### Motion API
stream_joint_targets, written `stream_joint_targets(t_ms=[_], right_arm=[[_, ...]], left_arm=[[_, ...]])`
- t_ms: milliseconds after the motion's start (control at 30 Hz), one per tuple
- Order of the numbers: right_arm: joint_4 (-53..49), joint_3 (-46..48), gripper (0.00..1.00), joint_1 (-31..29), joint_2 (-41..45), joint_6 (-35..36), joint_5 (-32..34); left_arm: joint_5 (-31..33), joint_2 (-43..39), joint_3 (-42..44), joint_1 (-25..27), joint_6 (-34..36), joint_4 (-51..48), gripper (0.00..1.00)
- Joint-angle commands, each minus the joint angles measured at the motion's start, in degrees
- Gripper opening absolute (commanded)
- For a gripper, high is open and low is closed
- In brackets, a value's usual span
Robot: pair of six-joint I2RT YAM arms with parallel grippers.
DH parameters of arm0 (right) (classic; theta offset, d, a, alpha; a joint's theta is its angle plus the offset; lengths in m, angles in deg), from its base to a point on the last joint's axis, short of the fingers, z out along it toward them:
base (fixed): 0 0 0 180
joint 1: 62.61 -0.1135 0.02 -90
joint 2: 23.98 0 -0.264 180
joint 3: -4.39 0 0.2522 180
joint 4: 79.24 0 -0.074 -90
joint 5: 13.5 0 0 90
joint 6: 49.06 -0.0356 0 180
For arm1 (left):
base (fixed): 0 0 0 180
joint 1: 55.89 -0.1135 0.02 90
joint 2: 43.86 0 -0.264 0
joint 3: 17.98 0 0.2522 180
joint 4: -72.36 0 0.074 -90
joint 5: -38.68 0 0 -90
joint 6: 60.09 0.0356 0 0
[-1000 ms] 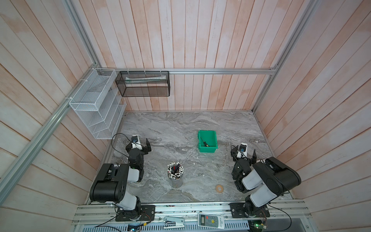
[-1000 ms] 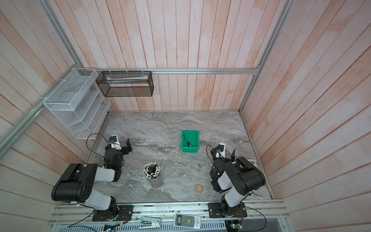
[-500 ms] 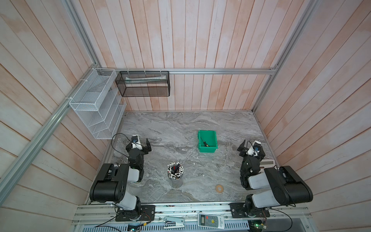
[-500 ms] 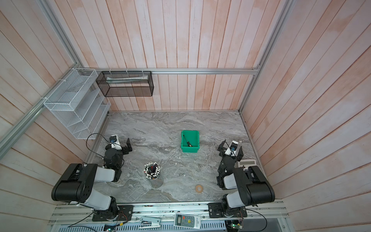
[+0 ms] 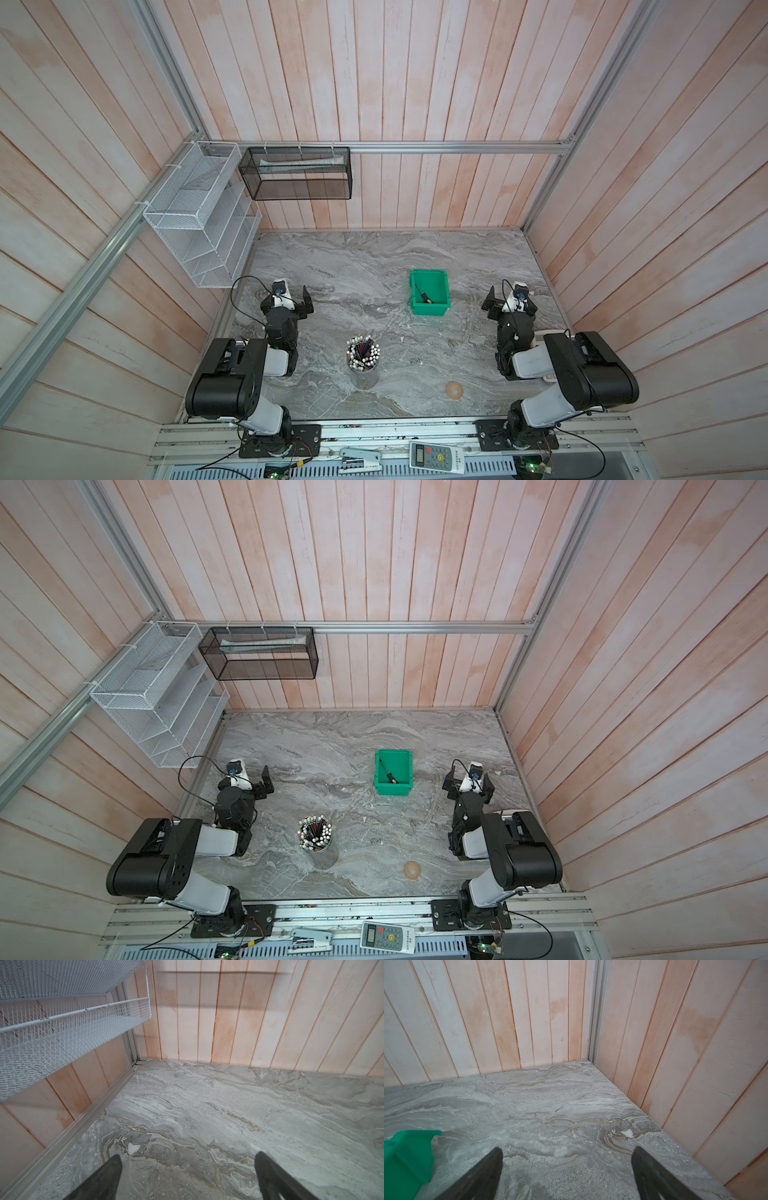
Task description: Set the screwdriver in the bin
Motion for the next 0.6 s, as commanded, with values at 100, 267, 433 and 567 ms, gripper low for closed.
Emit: stream_joint_targets(t_ms=[100,267,433,567], right_arm=[[-1.01,-0.66,0.98,0.34,0.01,-0.86,-0.93],[-1.11,-0.75,0.98,0.25,-0.03,-0.81,-0.89],[-1.09,-0.75,0.98,0.25,-0.04,-0.77,-0.85],[-1.09,-0.75,0.98,0.2,-0.04,-0.78,-0.85]], left_arm=[[-0.25,0.11,0.26,-0.09,-0.28,1.07,1.0],[-0.24,0.06,0.22,-0.06,-0.28,1.08,1.0],[-0.24,0.02,0.28,-0.02,-0.33,1.04,1.0],[-0.25,0.1,0.28,-0.04,-0.3,1.04,1.0]])
